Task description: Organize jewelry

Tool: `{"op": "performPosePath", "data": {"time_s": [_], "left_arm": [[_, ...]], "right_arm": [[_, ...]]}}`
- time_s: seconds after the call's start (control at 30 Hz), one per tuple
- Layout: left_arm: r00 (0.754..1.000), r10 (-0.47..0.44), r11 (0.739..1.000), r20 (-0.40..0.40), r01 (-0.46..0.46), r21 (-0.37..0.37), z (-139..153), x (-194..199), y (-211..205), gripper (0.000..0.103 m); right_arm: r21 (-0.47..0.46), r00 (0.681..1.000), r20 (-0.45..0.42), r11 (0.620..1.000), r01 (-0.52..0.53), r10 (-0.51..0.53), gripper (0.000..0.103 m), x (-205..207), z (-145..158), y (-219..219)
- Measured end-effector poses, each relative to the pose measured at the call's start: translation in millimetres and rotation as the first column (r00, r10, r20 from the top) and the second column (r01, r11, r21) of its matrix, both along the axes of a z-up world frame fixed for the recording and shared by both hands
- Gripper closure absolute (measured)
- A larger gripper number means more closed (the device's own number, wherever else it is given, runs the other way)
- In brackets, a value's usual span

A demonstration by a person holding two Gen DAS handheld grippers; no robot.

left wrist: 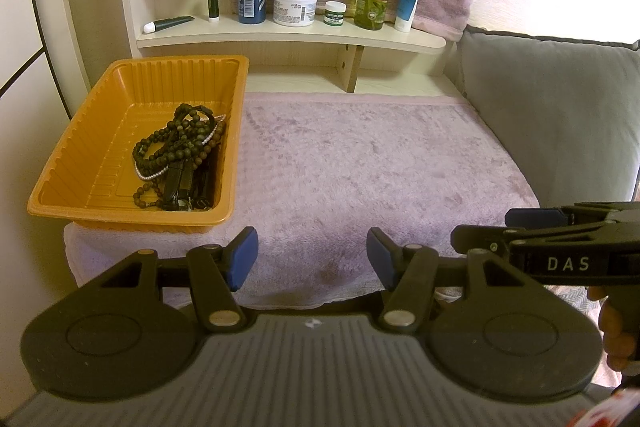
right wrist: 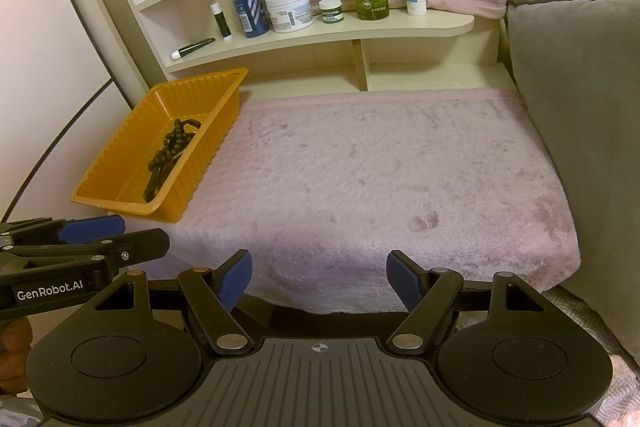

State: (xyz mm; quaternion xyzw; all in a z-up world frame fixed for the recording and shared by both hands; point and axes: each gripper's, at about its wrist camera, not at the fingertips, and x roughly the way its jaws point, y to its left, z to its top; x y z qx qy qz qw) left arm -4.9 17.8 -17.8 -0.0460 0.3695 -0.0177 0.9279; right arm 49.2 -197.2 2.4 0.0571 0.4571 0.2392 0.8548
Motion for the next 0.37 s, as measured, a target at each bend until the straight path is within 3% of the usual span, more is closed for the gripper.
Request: {"op": "performPosePath", "data": {"time_s": [0.37], "left_arm": [[1.000,0.010,1.000,0.002,-0.010,-0.002,-0.1,1.2,1.2,0.045]], "right_arm": [[0.000,1.000,0.000,1.000,0.001,-0.001,0.029,-0.9,0.0,0.6]]}}
